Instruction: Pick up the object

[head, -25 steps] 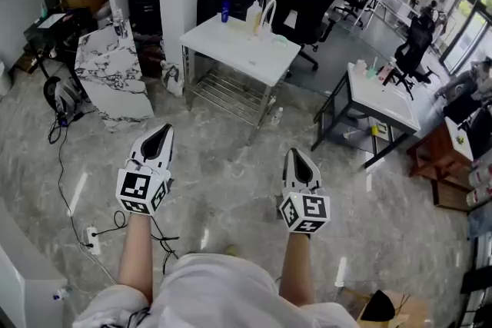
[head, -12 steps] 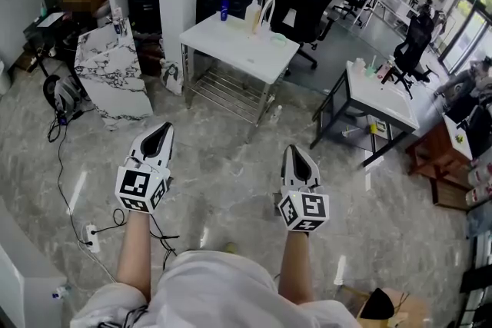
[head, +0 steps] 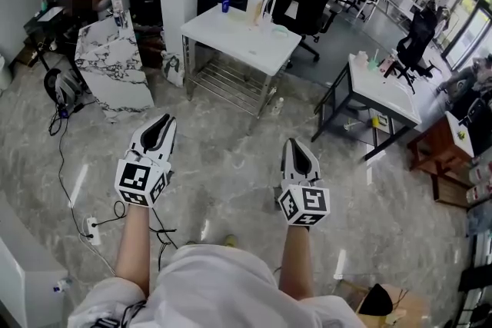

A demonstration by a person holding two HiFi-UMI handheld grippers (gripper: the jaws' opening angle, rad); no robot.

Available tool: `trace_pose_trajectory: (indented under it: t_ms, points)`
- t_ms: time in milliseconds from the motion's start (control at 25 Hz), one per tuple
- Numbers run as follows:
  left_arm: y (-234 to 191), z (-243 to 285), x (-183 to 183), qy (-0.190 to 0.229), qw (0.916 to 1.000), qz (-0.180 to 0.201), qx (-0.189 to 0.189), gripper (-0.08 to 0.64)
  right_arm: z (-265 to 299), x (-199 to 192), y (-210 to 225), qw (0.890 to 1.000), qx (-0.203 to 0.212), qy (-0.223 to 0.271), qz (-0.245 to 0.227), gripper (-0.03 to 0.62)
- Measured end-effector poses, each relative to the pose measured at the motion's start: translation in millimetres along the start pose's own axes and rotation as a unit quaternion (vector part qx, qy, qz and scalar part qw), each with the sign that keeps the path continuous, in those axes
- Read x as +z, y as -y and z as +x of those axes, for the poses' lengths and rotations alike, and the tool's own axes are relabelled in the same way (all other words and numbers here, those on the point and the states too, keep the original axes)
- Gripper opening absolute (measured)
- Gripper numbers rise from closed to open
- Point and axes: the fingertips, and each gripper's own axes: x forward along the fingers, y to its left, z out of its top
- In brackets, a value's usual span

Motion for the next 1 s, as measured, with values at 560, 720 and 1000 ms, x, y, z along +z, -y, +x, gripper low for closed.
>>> trace_pose_trajectory:
  t_ms: [560, 720, 1000]
  points:
    - [18, 26, -10, -0.015, 0.9999, -0.003, 0.0, 0.091, 8, -9, 26, 1.0, 0.007, -0.005, 0.007, 0.006]
    - [24, 40, -10, -0.017, 0.9998, 0.001, 0.007, 0.091, 17, -14, 39, 1.0, 0.017, -0.008, 0.013, 0.006]
    - [40, 64, -23, -0.022, 0.9995, 0.007, 0.023, 0.091, 32, -28, 73, 0.999, 0.029, -0.008, 0.015, 0.006]
